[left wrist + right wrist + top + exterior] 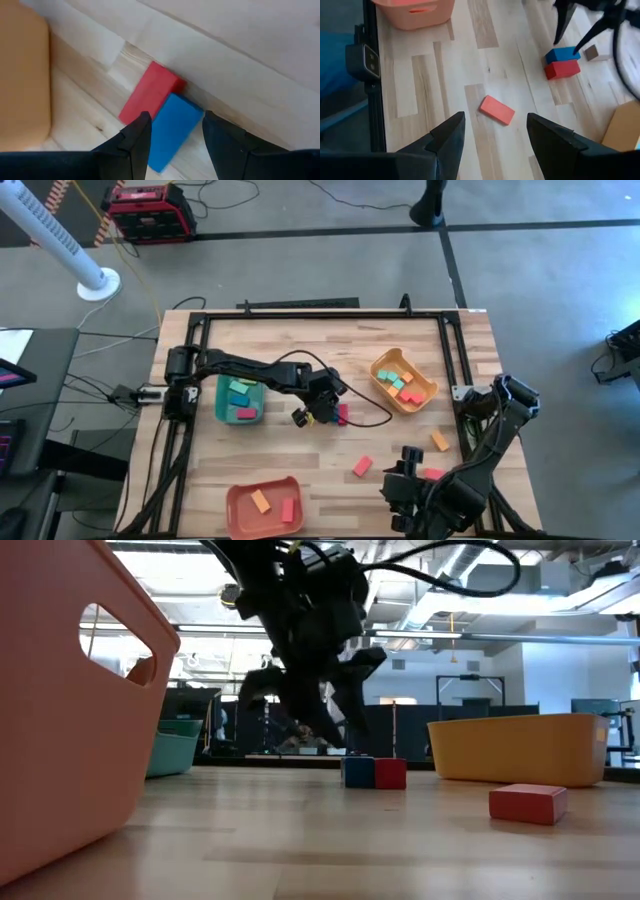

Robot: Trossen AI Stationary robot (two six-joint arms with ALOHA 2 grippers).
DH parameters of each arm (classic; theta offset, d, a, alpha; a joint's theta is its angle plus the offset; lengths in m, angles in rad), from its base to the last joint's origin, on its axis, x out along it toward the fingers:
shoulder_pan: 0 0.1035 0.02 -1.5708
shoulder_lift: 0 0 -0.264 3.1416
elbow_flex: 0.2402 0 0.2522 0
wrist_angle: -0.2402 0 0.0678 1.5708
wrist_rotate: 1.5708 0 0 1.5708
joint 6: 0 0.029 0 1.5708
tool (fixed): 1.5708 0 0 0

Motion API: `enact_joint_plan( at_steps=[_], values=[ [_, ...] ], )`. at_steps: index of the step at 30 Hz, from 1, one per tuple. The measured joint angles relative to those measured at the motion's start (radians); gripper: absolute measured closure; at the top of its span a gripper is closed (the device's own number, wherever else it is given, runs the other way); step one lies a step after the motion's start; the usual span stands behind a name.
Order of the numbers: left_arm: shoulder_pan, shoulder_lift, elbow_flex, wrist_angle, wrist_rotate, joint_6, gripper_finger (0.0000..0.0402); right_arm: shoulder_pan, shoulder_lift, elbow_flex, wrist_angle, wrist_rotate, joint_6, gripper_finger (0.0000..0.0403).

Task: Sort blocks by size
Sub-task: Put the thick blue rectangular block into the orange bin

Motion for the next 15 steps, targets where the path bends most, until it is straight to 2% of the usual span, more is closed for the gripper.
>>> enact_joint_plan(
  at_steps=[10,15],
  values=[
    [0.0,0.084,0.057,-0.119,0.0,-0.025,0.0235,-0.015,0.0,0.0,-0.003,0.018,-0.001,0.0159],
    [0.0,0.09,0.119,-0.238,-0.007,-0.103,0.0235,-0.015,0.0,0.0,-0.009,0.02,-0.004,0.0159]
  ],
)
